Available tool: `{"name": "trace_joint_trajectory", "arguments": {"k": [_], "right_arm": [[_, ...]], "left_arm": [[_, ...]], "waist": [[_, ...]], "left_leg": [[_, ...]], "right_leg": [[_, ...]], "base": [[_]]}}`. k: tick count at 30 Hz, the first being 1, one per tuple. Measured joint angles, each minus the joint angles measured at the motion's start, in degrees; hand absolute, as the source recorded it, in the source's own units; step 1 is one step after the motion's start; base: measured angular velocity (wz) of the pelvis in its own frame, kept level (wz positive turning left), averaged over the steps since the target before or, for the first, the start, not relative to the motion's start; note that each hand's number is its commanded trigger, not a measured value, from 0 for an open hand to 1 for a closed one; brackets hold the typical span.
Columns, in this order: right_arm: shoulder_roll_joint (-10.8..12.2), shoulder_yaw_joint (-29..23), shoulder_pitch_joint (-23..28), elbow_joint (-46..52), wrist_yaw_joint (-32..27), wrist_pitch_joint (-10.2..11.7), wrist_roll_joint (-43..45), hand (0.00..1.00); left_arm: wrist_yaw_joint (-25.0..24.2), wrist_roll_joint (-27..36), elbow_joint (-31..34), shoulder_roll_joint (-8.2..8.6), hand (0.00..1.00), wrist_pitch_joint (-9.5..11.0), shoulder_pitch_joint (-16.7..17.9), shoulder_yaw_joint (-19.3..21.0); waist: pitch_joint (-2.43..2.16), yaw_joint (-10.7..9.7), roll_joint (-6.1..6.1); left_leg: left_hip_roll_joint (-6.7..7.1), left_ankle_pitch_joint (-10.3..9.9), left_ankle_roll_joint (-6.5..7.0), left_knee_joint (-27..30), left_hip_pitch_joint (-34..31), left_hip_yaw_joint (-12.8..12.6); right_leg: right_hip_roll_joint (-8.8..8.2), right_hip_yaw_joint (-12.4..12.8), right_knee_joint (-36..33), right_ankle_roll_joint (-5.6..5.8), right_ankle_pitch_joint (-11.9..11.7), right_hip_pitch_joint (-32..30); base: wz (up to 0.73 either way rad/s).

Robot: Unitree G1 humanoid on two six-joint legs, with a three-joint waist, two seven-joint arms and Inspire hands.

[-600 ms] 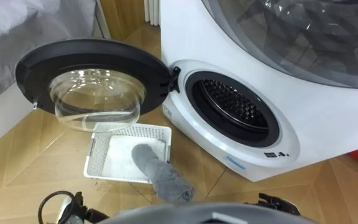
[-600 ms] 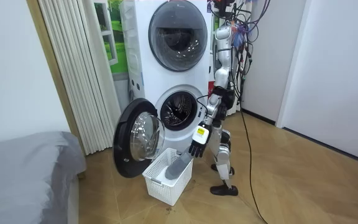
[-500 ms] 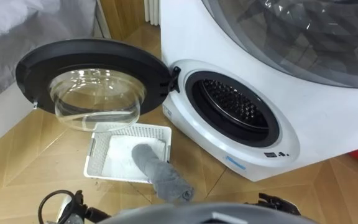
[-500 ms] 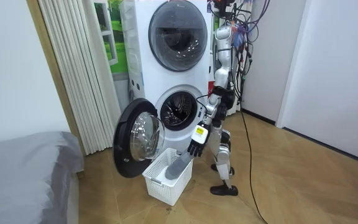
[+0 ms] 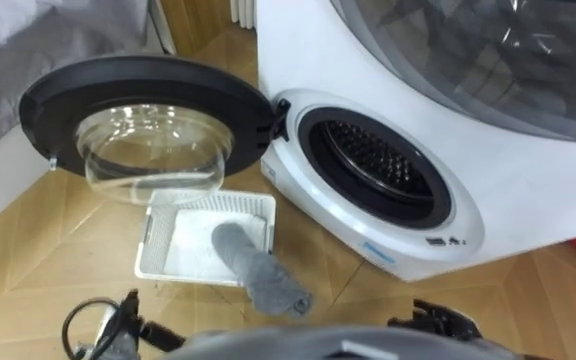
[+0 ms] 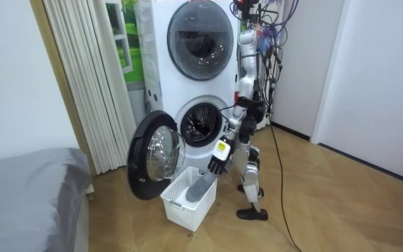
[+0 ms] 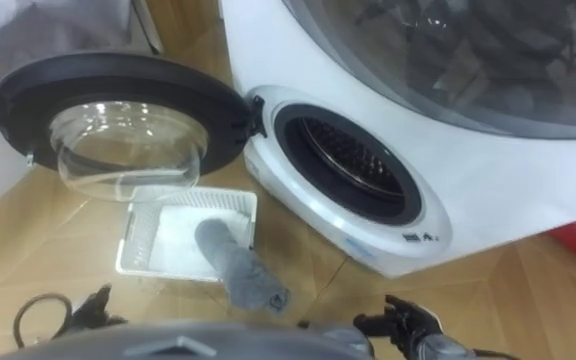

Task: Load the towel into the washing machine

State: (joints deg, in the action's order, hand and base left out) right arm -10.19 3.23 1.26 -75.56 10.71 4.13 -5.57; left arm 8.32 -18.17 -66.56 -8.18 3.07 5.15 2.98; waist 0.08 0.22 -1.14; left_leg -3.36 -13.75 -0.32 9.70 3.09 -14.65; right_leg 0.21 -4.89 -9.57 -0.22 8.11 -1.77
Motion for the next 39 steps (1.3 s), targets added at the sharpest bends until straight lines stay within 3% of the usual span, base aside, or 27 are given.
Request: {"name": "trace_joint_trajectory", "arguments": {"k": [4, 12, 16, 17, 19, 21, 25, 29, 33, 35, 39], "right_arm": [[0.2, 1.0, -1.1, 0.0, 0.2, 1.3, 0.2, 0.0], [0.2, 2.3, -5.1, 0.0, 0.7, 2.2, 1.7, 0.0], [0.6, 3.6, -9.0, -0.4, 0.6, 2.6, 2.1, 0.0], [0.8, 4.3, -10.4, -0.6, 0.5, 2.6, 2.0, 0.0], [1.1, 4.4, -12.2, -0.7, 0.2, 2.6, 2.2, 0.0], [1.1, 4.7, -13.6, -0.6, -0.3, 2.7, 2.0, 0.0], [1.1, 7.9, -16.1, 0.6, -1.8, 3.2, -1.8, 0.0], [1.4, 10.4, -18.2, 1.7, -1.8, 4.1, -6.8, 0.0], [1.3, 12.8, -18.8, 3.5, -1.8, 5.3, -11.6, 0.0], [1.0, 13.6, -18.8, 5.0, -1.5, 6.7, -14.4, 0.0], [0.7, 13.7, -19.5, 6.6, -0.1, 7.1, -17.6, 0.0]], "left_arm": [[0.0, -0.4, 0.0, -0.04, 0.0, 2.3, -2.0, -2.3], [0.2, -3.6, -1.1, 0.31, 0.0, 4.1, -6.7, -3.9], [0.2, -6.5, -2.1, 0.7, 0.0, 5.0, -11.1, -7.3], [0.3, -6.9, -2.8, 1.03, 0.0, 5.5, -12.9, -7.7], [0.6, -8.3, -4.0, 1.69, 0.0, 5.9, -16.0, -7.7], [1.2, -8.8, -5.3, 2.06, 0.0, 6.1, -19.6, -8.1], [3.8, -8.7, -6.4, 1.47, 0.0, 6.7, -25.1, -11.0], [6.4, -9.1, -6.6, 0.55, 0.0, 7.3, -26.8, -14.1], [9.4, -10.1, -6.6, 0.43, 0.0, 7.5, -29.1, -16.2], [11.7, -12.0, -6.5, 0.01, 0.0, 7.9, -30.3, -19.2], [14.8, -16.4, -6.4, -0.16, 0.0, 8.1, -32.8, -21.4]], "waist": [[0.22, -0.1, 0.43], [0.81, -0.5, 1.24], [1.77, -1.8, 2.04], [2.32, -1.7, 2.22], [2.93, -1.9, 2.2], [3.24, -2.0, 2.25], [4.43, -2.1, 2.31], [4.51, -3.8, 2.31], [4.57, -4.6, 2.34], [4.64, -5.5, 2.52], [4.78, -6.2, 2.74]], "left_leg": [[-0.01, 0.0, 0.01, 0.8, -1.9, 0.5], [-0.04, 0.0, 0.06, 4.6, -9.3, 1.0], [0.12, -0.4, 0.82, 10.7, -16.3, 1.4], [0.12, -0.9, 1.51, 12.3, -18.1, 1.4], [0.28, -1.3, 2.18, 14.7, -21.5, 1.2], [0.16, -2.1, 2.98, 17.6, -25.4, 1.0], [-0.29, -5.1, 4.2, 26.1, -34.8, 0.8], [-1.59, -8.0, 4.42, 36.5, -44.0, 0.9], [-2.87, -8.8, 4.86, 42.1, -50.9, 0.8], [-3.22, -9.2, 5.07, 44.9, -54.6, 0.8], [-4.1, -9.8, 5.37, 48.4, -59.7, 0.4]], "right_leg": [[-0.12, -0.3, -0.3, -0.06, 0.0, -1.5], [-0.89, -1.4, -5.2, -0.12, -0.1, -9.7], [-2.28, -2.5, -10.3, -0.17, 0.0, -16.2], [-2.65, -2.9, -12.1, -0.31, 0.1, -18.4], [-3.54, -3.3, -15.2, -0.7, 0.5, -22.3], [-4.05, -3.1, -18.0, -0.73, 0.8, -26.2], [-4.77, -1.9, -25.7, -0.76, 2.5, -35.5], [-5.09, -1.1, -34.2, -0.98, 4.8, -44.5], [-5.09, -0.7, -39.0, -1.33, 4.8, -51.3], [-5.22, -0.4, -41.5, -1.55, 5.0, -55.2], [-5.13, -0.1, -44.5, -1.83, 5.0, -60.4]], "base": [[0.03], [-0.05], [0.0], [-0.1], [-0.03], [0.0], [-0.08], [-0.03], [-0.03], [-0.04], [-0.06]]}}
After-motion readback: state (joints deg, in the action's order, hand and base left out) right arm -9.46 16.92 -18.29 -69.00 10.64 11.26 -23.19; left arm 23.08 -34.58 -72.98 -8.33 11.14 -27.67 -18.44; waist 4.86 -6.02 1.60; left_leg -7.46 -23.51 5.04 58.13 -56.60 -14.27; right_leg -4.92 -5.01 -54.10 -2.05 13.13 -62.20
